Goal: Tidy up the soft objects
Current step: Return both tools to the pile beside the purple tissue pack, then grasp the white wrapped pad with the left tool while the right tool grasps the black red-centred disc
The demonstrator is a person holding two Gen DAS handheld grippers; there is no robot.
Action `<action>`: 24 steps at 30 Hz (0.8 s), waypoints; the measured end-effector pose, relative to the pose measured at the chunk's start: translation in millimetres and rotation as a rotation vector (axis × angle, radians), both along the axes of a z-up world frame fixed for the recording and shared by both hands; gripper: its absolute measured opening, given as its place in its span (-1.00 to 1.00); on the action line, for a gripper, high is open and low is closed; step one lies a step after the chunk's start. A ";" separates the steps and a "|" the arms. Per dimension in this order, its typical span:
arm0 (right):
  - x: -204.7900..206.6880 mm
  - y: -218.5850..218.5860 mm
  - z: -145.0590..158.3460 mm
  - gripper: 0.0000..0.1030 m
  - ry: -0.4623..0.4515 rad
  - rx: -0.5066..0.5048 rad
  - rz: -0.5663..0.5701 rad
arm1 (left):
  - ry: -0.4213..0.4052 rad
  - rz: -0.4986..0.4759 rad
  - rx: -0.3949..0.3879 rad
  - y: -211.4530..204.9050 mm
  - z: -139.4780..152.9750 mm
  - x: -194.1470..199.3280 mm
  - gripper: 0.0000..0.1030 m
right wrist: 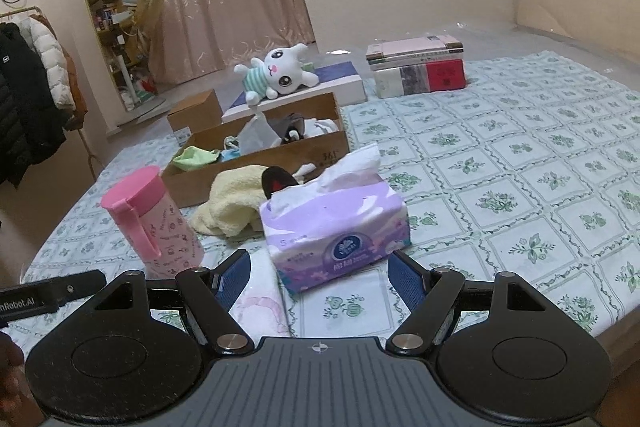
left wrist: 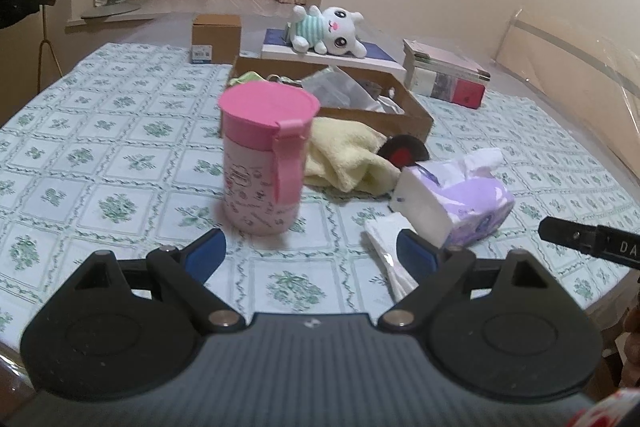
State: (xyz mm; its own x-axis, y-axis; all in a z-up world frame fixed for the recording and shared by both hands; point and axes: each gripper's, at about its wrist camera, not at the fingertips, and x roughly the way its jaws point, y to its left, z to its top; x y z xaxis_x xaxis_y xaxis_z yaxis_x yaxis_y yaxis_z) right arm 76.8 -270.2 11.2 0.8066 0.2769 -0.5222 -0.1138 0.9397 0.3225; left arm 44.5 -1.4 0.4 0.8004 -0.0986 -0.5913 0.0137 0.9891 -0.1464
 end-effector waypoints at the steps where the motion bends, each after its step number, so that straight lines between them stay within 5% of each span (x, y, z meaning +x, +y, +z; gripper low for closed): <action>1: 0.5 -1.7 -0.6 0.47 0.001 0.001 -0.003 | 0.002 -0.004 -0.002 -3.1 -1.8 1.1 0.76; 24: 29.4 -46.0 -33.4 0.47 0.054 -0.001 -0.042 | 0.120 -0.051 -0.025 -83.5 -68.7 52.8 0.60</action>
